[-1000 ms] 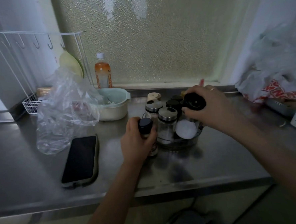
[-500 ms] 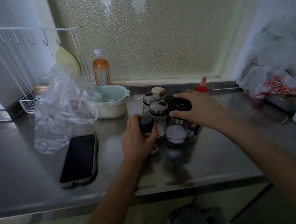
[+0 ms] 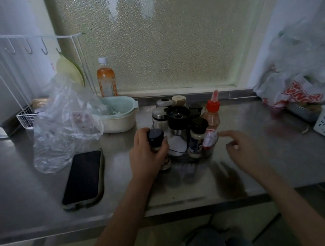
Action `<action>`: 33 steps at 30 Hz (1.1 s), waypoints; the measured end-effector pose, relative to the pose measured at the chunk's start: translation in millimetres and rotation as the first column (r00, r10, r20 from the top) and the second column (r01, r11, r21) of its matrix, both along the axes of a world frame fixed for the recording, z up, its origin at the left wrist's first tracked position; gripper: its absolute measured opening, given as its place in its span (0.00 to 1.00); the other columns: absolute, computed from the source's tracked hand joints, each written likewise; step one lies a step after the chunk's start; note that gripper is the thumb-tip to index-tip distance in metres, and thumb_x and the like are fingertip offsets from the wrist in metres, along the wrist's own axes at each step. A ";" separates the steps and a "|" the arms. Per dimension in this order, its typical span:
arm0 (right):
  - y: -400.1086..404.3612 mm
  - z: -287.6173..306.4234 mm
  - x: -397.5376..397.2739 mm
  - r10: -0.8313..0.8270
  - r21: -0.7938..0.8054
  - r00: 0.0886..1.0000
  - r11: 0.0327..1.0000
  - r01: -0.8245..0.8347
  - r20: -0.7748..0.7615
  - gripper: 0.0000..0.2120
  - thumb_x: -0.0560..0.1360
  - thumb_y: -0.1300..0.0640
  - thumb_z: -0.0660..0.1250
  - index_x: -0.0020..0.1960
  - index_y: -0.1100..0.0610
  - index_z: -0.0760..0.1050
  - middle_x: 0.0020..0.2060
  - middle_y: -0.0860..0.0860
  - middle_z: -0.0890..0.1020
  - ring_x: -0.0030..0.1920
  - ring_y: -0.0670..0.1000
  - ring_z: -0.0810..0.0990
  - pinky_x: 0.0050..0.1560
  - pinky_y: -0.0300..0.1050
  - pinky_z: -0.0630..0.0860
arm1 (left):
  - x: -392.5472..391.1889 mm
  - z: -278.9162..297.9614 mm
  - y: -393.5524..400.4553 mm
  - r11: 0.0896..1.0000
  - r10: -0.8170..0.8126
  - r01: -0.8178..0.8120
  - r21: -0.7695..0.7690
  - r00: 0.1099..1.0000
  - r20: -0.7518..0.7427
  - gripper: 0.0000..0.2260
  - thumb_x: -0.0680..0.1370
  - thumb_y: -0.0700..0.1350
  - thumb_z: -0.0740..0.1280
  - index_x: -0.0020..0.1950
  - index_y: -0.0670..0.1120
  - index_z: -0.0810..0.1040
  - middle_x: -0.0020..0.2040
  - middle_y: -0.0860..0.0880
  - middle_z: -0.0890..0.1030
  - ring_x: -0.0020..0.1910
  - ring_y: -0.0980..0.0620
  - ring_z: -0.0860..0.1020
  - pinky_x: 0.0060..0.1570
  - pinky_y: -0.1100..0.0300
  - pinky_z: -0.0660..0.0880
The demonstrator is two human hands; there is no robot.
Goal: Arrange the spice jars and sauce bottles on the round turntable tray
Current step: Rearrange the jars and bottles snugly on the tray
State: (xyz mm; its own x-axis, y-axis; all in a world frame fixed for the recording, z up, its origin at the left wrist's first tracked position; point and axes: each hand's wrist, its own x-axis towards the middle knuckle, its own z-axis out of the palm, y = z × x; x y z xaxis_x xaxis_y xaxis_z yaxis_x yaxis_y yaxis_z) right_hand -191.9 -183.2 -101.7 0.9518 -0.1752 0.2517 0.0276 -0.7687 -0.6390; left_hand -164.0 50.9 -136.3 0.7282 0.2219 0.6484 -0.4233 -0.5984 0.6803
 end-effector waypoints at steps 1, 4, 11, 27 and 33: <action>3.1 -10.2 2.2 0.034 -0.081 0.999 0.996 -0.034 -0.001 0.19 0.71 0.72 0.61 0.59 0.60 0.76 0.54 0.60 0.79 0.46 0.56 0.79 0.45 0.36 0.71 | -0.6 0.4 0.1 1.000 0.007 -0.007 -0.002 1.000 0.000 0.19 0.69 0.58 0.62 0.50 0.44 0.71 0.45 0.50 0.74 0.42 0.54 0.72 0.35 0.61 0.66; 16.8 -21.9 -2.0 0.026 -0.262 0.996 0.965 -0.002 0.085 0.16 0.71 0.71 0.62 0.57 0.64 0.77 0.53 0.63 0.80 0.54 0.62 0.77 0.55 0.48 0.73 | -2.4 1.3 1.3 0.999 0.031 -0.031 -0.029 1.000 -0.005 0.21 0.69 0.58 0.61 0.51 0.42 0.72 0.46 0.47 0.77 0.41 0.55 0.73 0.36 0.62 0.67; 51.8 -43.8 -22.7 0.206 -0.456 0.942 0.888 -0.066 0.266 0.18 0.67 0.63 0.59 0.55 0.59 0.77 0.48 0.56 0.82 0.48 0.59 0.81 0.50 0.50 0.76 | -4.3 1.3 -0.7 1.000 0.021 -0.021 -0.019 1.000 0.014 0.20 0.69 0.56 0.63 0.50 0.41 0.72 0.45 0.43 0.77 0.42 0.53 0.72 0.36 0.67 0.64; 91.6 27.8 10.2 0.044 -0.057 0.902 0.998 -0.022 0.430 0.20 0.73 0.43 0.64 0.61 0.50 0.72 0.52 0.48 0.80 0.55 0.52 0.75 0.58 0.55 0.71 | -0.8 -1.4 -3.8 0.999 0.001 -0.001 0.046 1.000 -0.004 0.21 0.69 0.59 0.61 0.51 0.43 0.71 0.45 0.52 0.73 0.39 0.63 0.66 0.32 0.66 0.63; 113.9 57.6 41.7 0.183 -0.263 0.924 0.960 -0.095 0.335 0.17 0.75 0.43 0.64 0.53 0.56 0.74 0.51 0.53 0.77 0.54 0.54 0.75 0.54 0.49 0.71 | 0.4 -1.3 -1.4 0.999 -0.006 0.007 0.051 1.000 -0.015 0.21 0.69 0.59 0.61 0.51 0.43 0.71 0.45 0.53 0.72 0.38 0.61 0.68 0.35 0.61 0.67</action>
